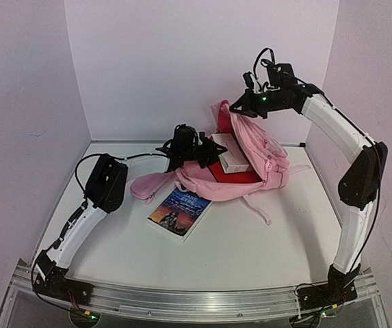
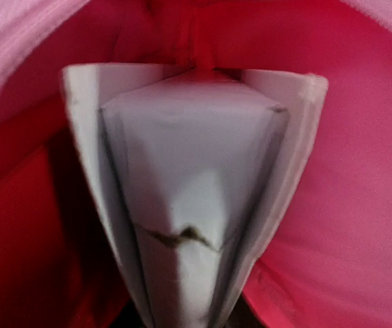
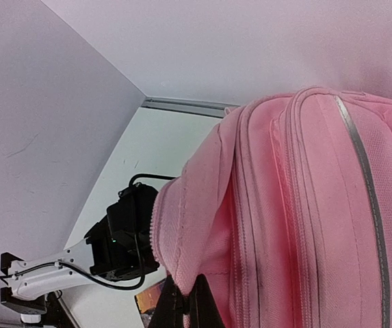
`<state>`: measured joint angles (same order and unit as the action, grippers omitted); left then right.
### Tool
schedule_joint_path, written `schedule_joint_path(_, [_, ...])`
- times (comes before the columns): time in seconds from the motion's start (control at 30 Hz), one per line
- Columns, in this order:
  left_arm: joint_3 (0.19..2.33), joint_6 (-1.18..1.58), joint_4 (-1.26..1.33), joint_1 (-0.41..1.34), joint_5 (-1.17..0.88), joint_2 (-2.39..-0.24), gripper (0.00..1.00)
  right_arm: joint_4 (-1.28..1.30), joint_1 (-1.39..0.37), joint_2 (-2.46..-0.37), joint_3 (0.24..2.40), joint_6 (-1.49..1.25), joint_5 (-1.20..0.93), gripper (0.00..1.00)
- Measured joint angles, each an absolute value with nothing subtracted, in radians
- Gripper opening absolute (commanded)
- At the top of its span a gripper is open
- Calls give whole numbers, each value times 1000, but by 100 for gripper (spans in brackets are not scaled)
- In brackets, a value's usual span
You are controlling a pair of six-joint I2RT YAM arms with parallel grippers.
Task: Pack the student bag
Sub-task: Place the book in the student bag.
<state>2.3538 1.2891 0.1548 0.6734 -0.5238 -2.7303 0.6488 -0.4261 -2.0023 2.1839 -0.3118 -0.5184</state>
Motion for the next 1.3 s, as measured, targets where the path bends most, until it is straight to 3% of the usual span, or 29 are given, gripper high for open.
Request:
schedule_joint_path(0.03, [2326,1281,157,678,-522,-2717,56,644,-417,-1987,2160,-305,-522,0])
schedule_joint_path(0.1, [2223,1246,140,686,-520,-2660,65,634,-401,-1959,2115,-288,-537,0])
schedule_joint_path(0.2, [2114,1179,61,696,-519,-2579,94,601,-375,-1907,2015,-253,-568,0])
schedule_joint_path(0.23, [2097,1148,26,699,-517,-2552,98,586,-366,-1890,1979,-238,-578,0])
schedule_joint_path(0.5, [2006,922,-268,690,-422,-2253,100,545,-309,-1771,1760,-77,-635,0])
schedule_joint_path(0.8, [1557,863,-362,680,-321,-1813,100,688,-248,-1644,1617,259,-575,0])
schedule_joint_path(0.83, [1506,863,-367,681,-313,-1788,100,696,-247,-1631,1593,295,-564,3])
schedule_joint_path(0.87, [1457,864,-375,683,-308,-1767,100,706,-247,-1621,1571,327,-556,15])
schedule_joint_path(0.93, [1360,868,-390,688,-296,-1734,100,739,-247,-1610,1531,389,-555,53])
schedule_joint_path(1.0, [1271,878,-406,693,-286,-1702,100,791,-247,-1611,1506,436,-570,75])
schedule_joint_path(1.13, [1119,919,-426,706,-280,-1618,100,883,-265,-1614,1494,499,-620,88])
schedule_joint_path(1.3, [981,1002,-395,747,-248,-1486,100,923,-392,-1624,1503,524,-654,90])
